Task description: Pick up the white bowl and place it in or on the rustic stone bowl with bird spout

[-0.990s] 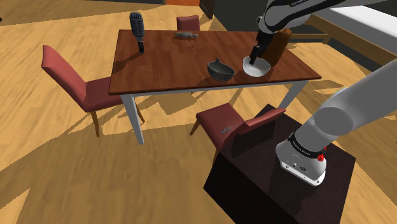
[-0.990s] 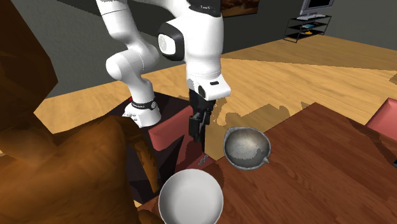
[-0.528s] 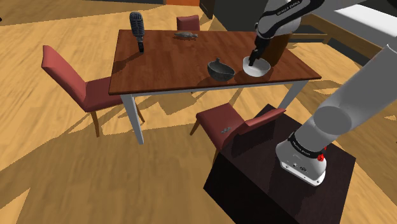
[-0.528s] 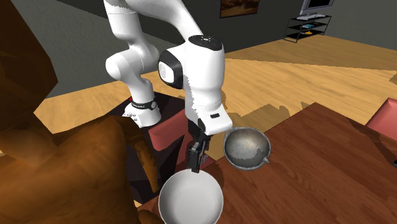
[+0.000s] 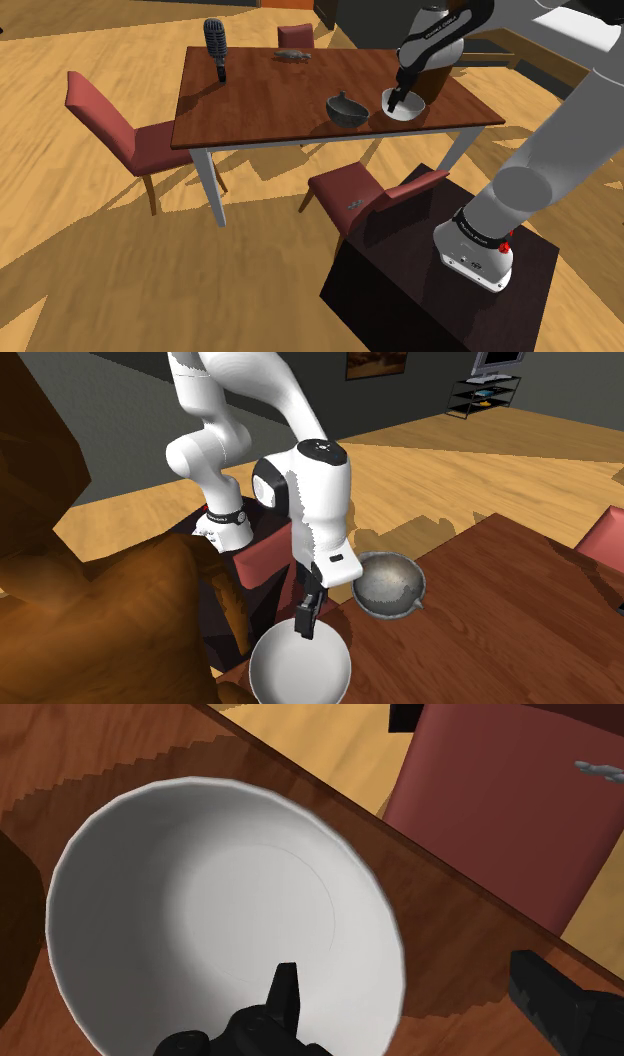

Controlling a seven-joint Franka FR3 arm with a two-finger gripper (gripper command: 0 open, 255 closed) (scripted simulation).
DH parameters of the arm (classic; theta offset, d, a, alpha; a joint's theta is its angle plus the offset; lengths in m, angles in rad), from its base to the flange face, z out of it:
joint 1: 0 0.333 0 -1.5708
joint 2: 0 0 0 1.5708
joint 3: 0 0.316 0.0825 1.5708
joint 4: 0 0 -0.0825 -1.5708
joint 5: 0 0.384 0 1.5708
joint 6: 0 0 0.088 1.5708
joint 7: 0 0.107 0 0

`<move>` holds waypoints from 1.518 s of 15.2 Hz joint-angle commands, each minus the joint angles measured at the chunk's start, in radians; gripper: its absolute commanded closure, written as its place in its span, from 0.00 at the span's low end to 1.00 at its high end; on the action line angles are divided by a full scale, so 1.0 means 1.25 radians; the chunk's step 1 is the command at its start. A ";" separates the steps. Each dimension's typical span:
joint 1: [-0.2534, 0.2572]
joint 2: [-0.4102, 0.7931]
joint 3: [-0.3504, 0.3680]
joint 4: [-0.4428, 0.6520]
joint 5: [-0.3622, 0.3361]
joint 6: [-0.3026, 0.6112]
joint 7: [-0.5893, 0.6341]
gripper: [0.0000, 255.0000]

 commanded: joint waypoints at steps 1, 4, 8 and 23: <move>-0.001 0.004 0.000 0.000 0.002 0.005 -0.002 0.00; -0.001 0.004 0.000 0.000 0.002 0.005 -0.002 0.00; -0.001 0.004 0.000 0.000 0.002 0.005 -0.001 1.00; 0.001 -0.052 0.000 0.023 -0.014 -0.073 0.005 1.00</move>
